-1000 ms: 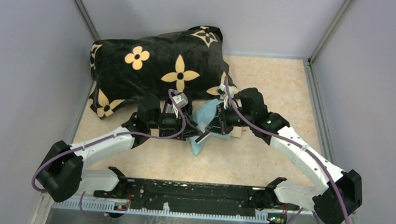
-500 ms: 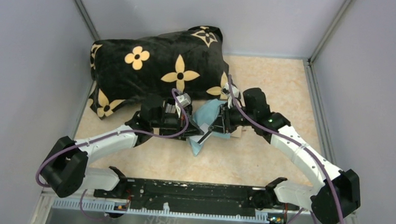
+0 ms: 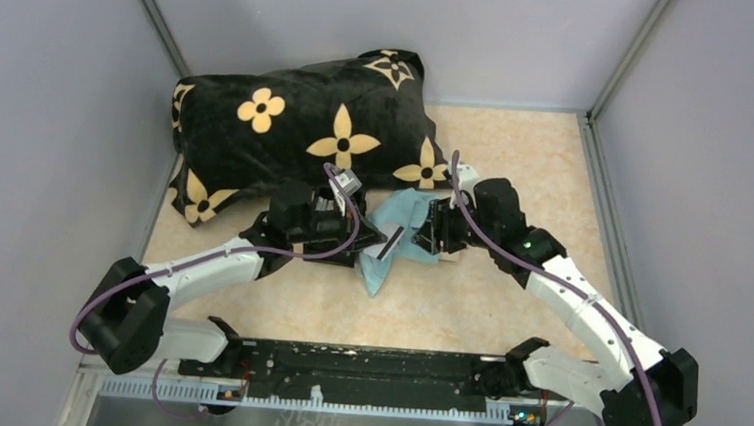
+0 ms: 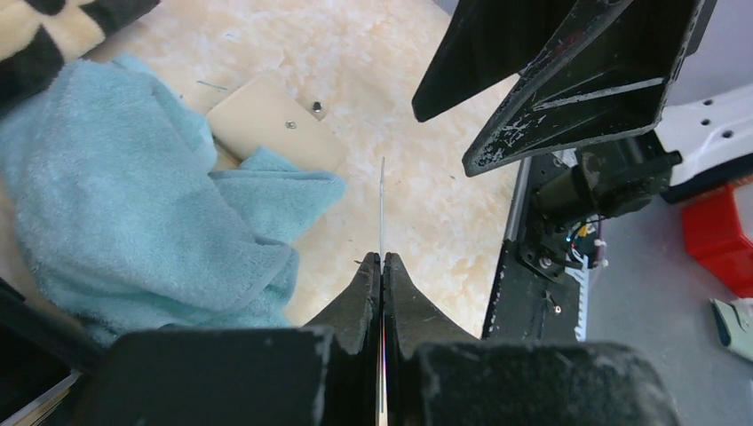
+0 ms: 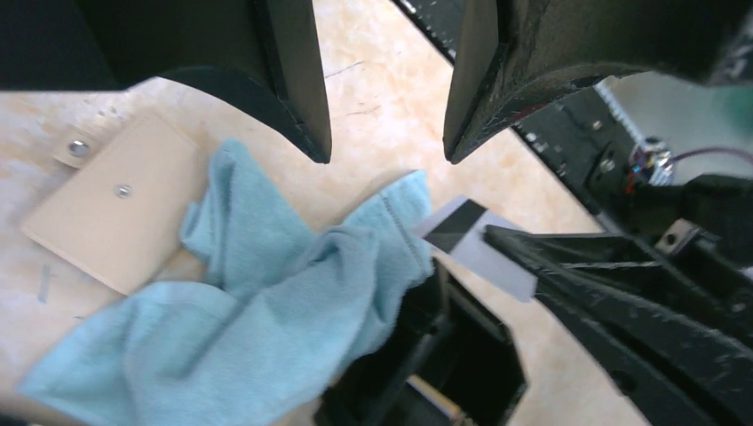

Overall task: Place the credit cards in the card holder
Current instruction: Pick up the credit card from the storage box, then pick up the distractor from the center of the board.

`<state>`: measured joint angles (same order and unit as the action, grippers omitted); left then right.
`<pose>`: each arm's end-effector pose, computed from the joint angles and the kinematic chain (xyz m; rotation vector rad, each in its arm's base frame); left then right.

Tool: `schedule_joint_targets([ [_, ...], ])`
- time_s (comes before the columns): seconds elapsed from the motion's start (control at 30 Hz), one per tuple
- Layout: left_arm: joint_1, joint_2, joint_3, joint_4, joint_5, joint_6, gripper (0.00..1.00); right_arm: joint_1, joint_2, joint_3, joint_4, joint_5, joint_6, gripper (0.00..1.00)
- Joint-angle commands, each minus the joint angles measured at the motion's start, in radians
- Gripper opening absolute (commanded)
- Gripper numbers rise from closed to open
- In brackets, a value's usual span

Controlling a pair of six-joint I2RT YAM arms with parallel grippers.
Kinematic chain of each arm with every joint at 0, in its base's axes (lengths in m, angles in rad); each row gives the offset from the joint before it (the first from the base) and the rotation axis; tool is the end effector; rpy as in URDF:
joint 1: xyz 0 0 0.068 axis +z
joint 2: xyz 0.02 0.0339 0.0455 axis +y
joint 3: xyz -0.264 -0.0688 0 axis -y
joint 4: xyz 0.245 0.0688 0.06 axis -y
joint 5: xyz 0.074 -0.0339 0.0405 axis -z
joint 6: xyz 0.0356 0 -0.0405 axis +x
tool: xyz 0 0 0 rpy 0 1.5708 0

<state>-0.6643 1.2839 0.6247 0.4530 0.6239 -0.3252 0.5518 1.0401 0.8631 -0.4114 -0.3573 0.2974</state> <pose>0.2048 -0.1868 0.2430 0.7923 1.7470 -1.2425 0.1871 0.1298 0.2975 -0.4985 2.1931 0.8617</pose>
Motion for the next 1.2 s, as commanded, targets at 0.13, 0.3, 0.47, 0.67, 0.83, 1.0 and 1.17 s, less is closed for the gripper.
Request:
schedule_joint_targets([
  [0.13, -0.047, 0.015, 0.028, -0.016, -0.211, -0.019, 0.0, -0.01, -0.023, -0.069, 0.054, 0.23, 0.034, 0.63],
  [0.3, -0.065, -0.055, 0.012, -0.054, -0.365, -0.041, 0.0, -0.01, 0.088, -0.038, 0.105, 0.199, 0.027, 0.8],
  [0.47, -0.076, -0.131, -0.013, -0.094, -0.488, -0.07, 0.0, 0.002, 0.227, 0.031, 0.148, 0.202, 0.026, 0.99],
  [0.67, -0.094, -0.181, -0.018, -0.16, -0.573, -0.077, 0.0, 0.084, 0.393, 0.151, 0.146, 0.268, 0.008, 0.99],
  [0.83, -0.102, -0.212, -0.023, -0.185, -0.622, -0.087, 0.0, 0.108, 0.461, 0.185, 0.171, 0.33, 0.014, 0.99],
  [1.0, -0.105, -0.241, -0.026, -0.192, -0.67, -0.087, 0.0, 0.116, 0.411, 0.132, 0.286, 0.447, -0.016, 0.99],
  [1.17, -0.107, -0.25, -0.023, -0.196, -0.743, -0.078, 0.0, 0.154, 0.375, 0.067, 0.536, 0.827, -0.137, 0.99],
])
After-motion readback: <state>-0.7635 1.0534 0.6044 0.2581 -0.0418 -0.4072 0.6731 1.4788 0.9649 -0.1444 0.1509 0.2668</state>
